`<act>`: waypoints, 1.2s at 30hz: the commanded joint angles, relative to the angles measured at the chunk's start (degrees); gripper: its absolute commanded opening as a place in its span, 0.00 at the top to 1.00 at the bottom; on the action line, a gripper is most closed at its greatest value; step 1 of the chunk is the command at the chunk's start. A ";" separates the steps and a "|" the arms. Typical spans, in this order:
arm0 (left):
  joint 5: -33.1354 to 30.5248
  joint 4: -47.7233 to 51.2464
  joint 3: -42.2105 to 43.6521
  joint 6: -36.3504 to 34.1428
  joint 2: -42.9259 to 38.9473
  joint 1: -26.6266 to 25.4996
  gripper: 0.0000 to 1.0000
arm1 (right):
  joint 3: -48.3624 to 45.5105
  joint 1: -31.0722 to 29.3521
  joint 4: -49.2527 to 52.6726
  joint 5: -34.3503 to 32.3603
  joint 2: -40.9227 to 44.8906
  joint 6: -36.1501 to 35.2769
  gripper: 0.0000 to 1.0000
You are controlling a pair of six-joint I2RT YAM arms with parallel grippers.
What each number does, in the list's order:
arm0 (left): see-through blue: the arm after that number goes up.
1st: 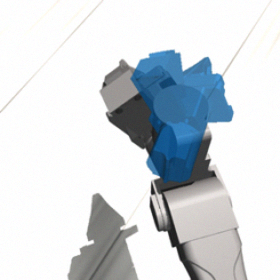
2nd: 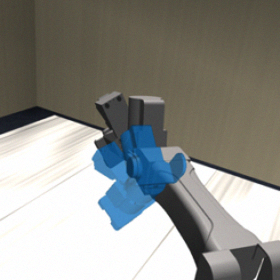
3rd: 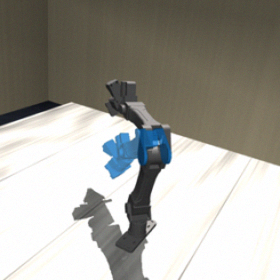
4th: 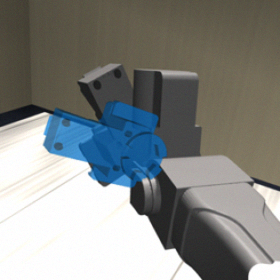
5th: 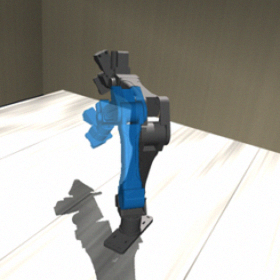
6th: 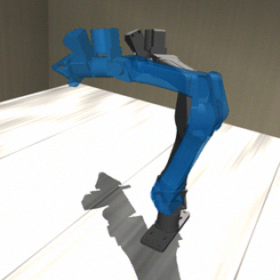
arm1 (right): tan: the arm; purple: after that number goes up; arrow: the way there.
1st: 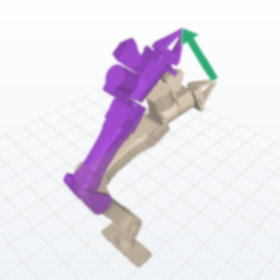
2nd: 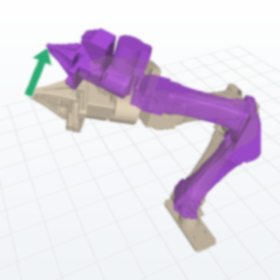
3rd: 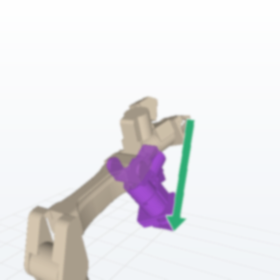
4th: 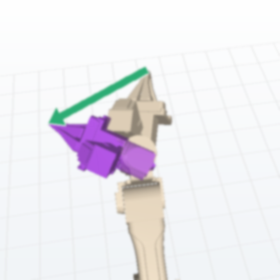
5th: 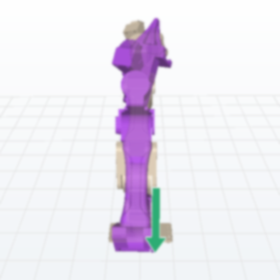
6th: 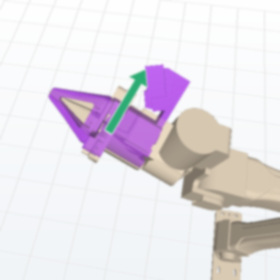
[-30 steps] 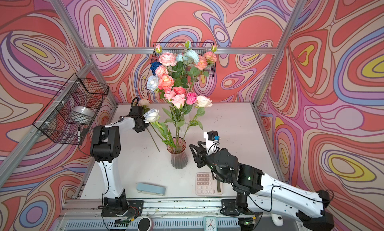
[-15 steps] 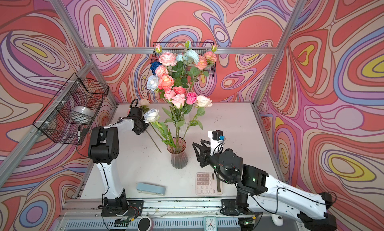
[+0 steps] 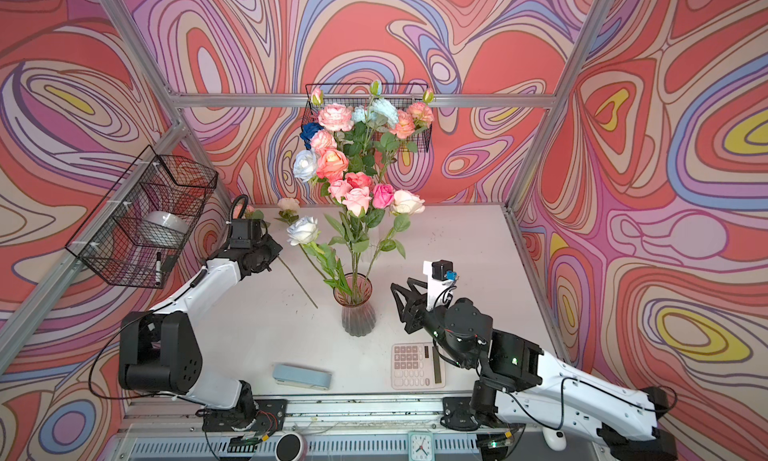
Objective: Arrange the flowers into the vase
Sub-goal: 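Lift the pink rose upright with the left gripper while the right approaches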
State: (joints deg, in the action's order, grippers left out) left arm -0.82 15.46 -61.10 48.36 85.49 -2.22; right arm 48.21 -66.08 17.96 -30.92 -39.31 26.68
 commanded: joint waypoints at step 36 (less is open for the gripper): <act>32.38 8.20 14.78 -7.50 -71.21 -6.04 1.00 | 21.45 -9.05 -10.11 35.96 -37.74 -7.42 0.42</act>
State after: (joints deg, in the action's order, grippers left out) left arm 24.62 28.05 -45.01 42.61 15.07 -7.99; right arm 66.83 -74.52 9.58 0.45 -74.76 20.86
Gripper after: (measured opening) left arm 0.073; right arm 0.580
